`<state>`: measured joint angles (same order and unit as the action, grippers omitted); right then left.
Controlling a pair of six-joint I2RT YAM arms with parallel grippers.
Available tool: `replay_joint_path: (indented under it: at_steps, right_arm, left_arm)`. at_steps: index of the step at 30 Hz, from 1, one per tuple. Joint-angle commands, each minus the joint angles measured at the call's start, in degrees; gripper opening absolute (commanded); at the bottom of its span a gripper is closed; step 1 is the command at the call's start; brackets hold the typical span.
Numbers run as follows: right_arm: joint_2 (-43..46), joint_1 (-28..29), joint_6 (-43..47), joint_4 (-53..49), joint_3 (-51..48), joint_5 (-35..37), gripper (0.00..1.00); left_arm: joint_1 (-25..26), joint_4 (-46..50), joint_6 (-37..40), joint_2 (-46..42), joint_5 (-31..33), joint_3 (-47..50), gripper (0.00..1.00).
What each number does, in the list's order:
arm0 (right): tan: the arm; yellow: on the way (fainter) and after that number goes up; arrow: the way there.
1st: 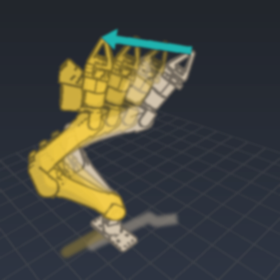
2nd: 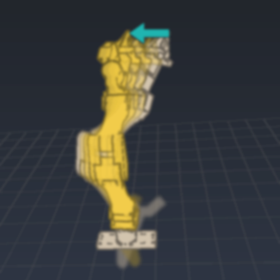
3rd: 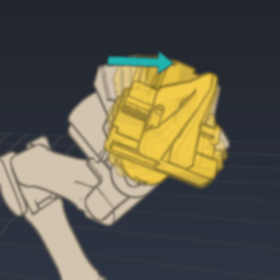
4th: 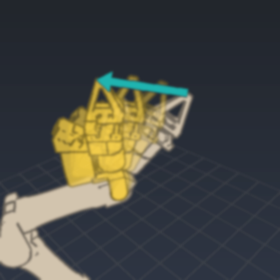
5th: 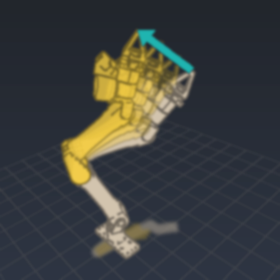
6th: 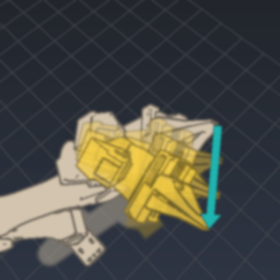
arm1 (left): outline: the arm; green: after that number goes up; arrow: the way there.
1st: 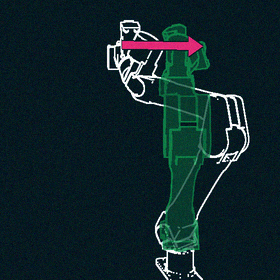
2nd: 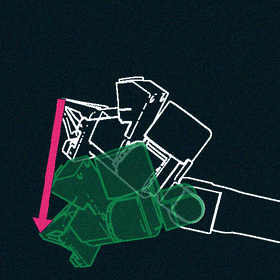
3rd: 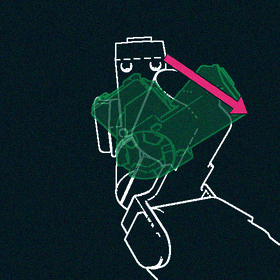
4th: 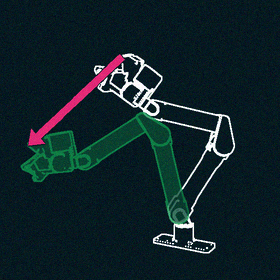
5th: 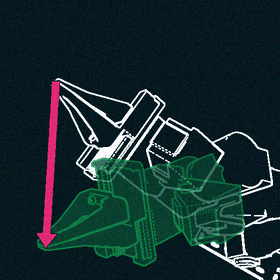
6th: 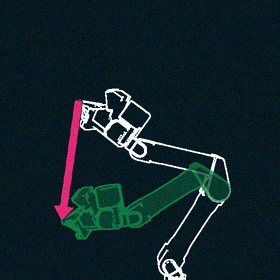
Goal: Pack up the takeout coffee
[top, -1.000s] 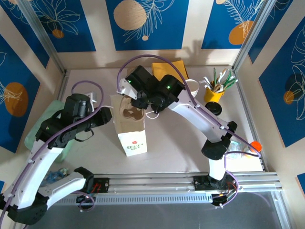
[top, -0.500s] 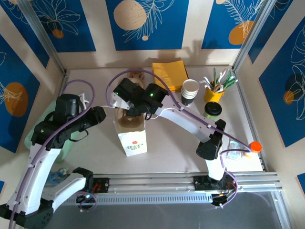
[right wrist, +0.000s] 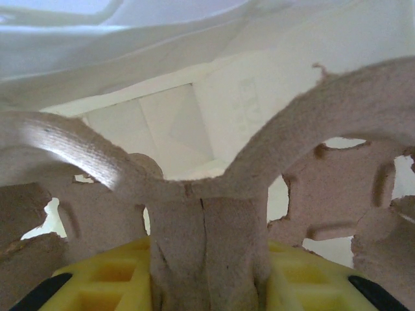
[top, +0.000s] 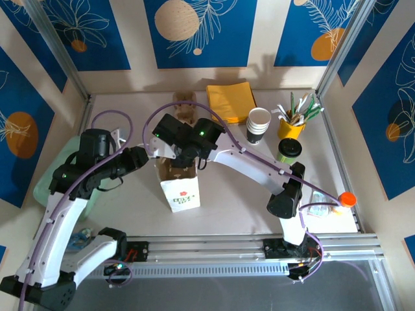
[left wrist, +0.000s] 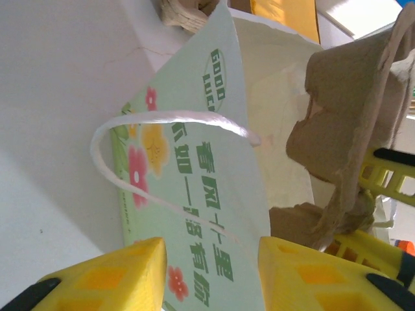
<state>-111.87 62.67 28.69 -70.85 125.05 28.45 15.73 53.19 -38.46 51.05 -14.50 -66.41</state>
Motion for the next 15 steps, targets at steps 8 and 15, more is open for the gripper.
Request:
replay_joint_path:
  at_steps: [8, 15]
  right_arm:
    - [2.27, -0.32, -4.84, -6.19, -1.17, -9.99, 0.34]
    - [2.28, -1.54, -7.65, -8.56, -2.09, -12.64, 0.34]
  left_arm:
    - [-1.40, -11.40, 0.04, 3.71, -10.81, 4.34, 0.41]
    - [-1.31, -17.69, -1.51, 6.17, -16.08, 6.24, 0.35]
